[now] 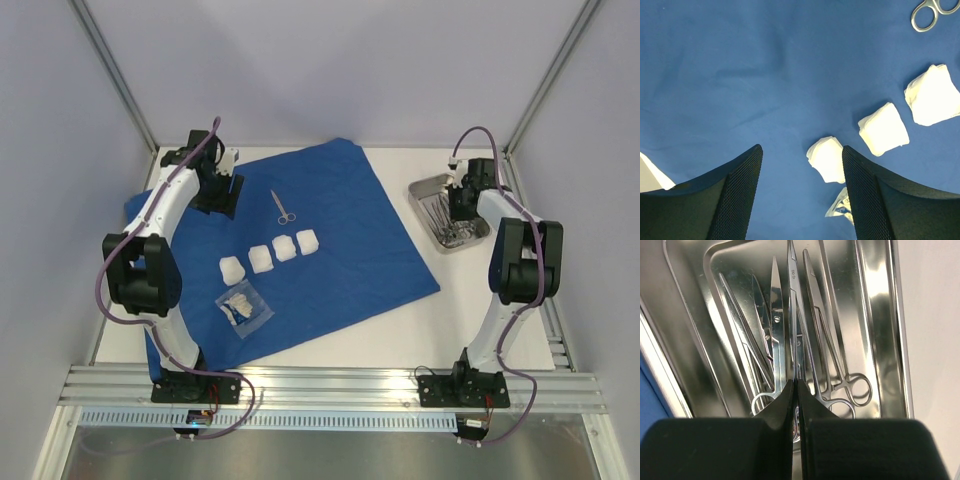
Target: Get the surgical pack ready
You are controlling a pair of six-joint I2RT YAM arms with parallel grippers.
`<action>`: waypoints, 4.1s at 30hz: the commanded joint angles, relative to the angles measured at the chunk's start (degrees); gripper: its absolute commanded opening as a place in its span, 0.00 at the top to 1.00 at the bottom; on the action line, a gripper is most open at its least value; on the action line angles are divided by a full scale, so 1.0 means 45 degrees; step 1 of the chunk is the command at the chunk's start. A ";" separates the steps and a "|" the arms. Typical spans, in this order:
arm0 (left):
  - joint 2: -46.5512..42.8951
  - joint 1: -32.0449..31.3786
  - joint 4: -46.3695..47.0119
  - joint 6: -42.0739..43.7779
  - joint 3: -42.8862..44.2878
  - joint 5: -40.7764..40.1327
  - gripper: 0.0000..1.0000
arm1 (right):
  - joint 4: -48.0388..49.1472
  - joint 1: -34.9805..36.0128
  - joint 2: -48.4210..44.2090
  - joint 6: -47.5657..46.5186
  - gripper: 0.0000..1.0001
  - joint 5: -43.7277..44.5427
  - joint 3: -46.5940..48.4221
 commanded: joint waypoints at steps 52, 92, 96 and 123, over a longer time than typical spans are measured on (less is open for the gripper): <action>0.8843 -0.3206 0.0328 -0.7161 0.8798 -0.1782 0.36 | -0.2525 0.2651 -0.5980 0.5330 0.60 0.5069 -0.1562; 0.4687 -0.3187 0.1832 -0.4407 0.5596 -0.0359 1.00 | -0.0769 0.5072 -0.5515 0.3943 0.53 -0.3614 0.0760; 0.3615 -0.3187 0.1715 -0.3648 0.5654 0.1572 1.00 | 0.1061 0.5171 -0.5083 0.4801 0.35 -0.5475 0.1093; -0.1369 -0.3206 0.1051 -0.2512 0.6338 0.9955 1.00 | 1.4388 0.7007 -0.2681 1.2497 0.34 -1.2001 0.1485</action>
